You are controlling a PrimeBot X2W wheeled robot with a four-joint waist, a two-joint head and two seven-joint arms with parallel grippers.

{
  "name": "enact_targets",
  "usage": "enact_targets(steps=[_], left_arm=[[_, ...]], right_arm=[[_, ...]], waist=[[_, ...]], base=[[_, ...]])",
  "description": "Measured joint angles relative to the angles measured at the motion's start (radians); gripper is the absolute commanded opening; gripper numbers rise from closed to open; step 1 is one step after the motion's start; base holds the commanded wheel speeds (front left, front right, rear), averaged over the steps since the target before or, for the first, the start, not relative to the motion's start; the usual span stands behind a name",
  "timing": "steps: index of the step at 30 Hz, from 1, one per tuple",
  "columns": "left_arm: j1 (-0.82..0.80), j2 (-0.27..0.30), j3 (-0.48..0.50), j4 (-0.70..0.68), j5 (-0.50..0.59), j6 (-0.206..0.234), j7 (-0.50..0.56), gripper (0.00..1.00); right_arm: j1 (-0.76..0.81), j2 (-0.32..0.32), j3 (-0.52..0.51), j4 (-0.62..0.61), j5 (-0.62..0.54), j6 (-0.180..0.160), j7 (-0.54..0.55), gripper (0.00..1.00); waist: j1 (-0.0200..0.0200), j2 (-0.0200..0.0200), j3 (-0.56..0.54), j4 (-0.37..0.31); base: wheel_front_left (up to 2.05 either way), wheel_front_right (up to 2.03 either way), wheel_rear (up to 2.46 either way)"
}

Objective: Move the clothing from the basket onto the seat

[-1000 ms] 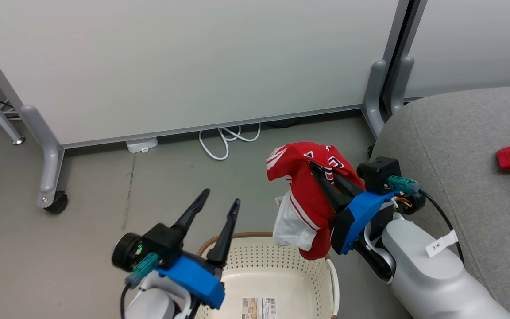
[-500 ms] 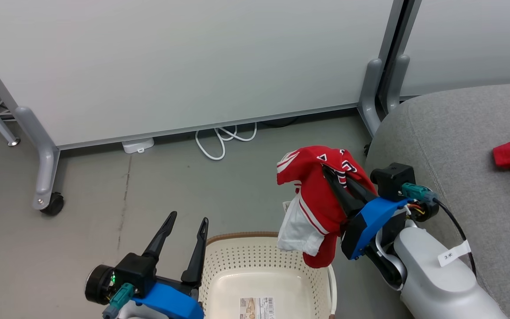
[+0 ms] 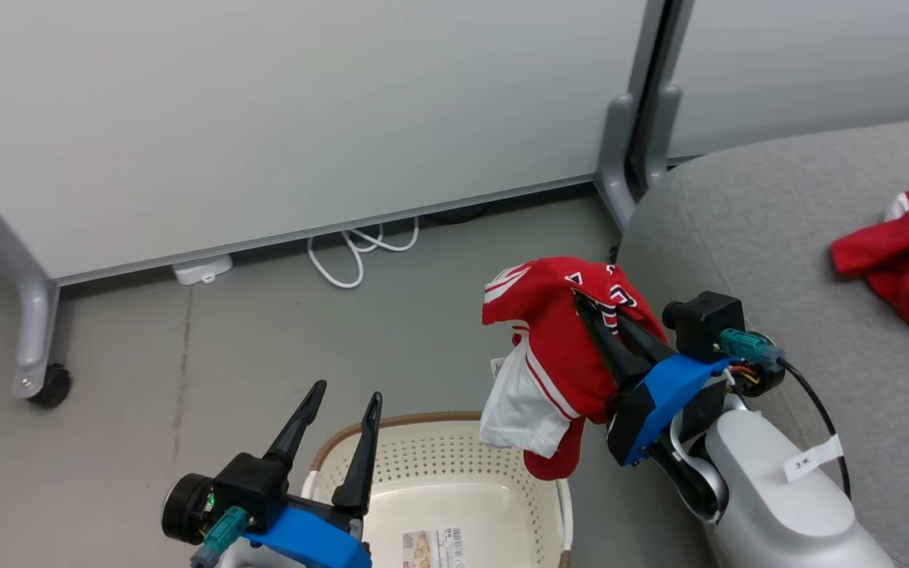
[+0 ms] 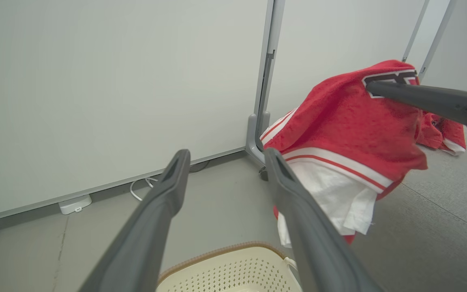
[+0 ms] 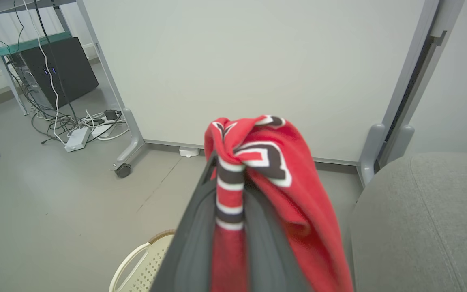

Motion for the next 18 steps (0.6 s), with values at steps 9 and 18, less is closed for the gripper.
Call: enact_targets(steps=[9,18], left_arm=[[-0.007,0.012,-0.003,-0.006,-0.002,0.000,0.000,1.00],[-0.020,0.023,0.000,-0.016,-0.002,0.000,0.000,1.00]], right_arm=[[0.035,0.008,-0.036,-0.062,-0.033,0.000,0.030,0.00],[0.075,0.019,-0.070,-0.112,-0.059,0.000,0.041,0.00]], waist=[[0.0000,0.0000,0.017,-0.108],[0.0000,0.0000,0.038,-0.249]], base=[[0.00,0.00,0.00],[0.00,0.00,0.00]])
